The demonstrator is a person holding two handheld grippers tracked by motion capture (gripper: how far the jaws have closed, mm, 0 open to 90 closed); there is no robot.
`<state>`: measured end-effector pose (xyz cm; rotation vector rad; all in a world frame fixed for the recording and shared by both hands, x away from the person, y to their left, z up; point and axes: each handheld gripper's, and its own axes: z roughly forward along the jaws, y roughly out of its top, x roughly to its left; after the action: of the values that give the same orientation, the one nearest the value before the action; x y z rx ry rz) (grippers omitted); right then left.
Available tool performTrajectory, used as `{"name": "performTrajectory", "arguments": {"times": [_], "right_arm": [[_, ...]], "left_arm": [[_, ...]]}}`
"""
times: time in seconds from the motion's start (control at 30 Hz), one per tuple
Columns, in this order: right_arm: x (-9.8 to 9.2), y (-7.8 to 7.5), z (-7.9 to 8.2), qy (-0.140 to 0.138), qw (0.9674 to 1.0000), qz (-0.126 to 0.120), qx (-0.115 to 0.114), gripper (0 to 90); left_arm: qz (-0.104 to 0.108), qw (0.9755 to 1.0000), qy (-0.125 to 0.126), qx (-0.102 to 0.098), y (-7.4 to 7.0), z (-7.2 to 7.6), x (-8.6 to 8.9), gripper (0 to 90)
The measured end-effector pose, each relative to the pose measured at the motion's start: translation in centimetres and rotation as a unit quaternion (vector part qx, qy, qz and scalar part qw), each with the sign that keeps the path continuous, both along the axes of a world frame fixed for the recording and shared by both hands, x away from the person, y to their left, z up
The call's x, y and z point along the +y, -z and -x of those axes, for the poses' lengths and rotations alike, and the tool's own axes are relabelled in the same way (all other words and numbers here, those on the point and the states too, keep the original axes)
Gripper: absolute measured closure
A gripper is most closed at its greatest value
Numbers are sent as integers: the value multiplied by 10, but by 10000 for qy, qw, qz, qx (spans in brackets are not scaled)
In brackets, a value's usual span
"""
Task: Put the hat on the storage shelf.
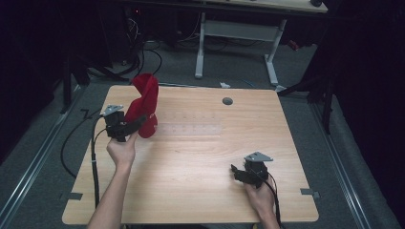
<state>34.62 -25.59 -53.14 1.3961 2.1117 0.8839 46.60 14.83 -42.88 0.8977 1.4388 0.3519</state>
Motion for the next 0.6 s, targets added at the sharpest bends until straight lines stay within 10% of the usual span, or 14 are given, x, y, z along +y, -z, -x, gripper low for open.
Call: {"name": "performTrajectory", "arguments": {"times": [0.6], "right_arm": [[0,0,0,-4,10000,-7,12,319]], "left_arm": [[-528,9981,207,-223,-7,21,8,428]]}}
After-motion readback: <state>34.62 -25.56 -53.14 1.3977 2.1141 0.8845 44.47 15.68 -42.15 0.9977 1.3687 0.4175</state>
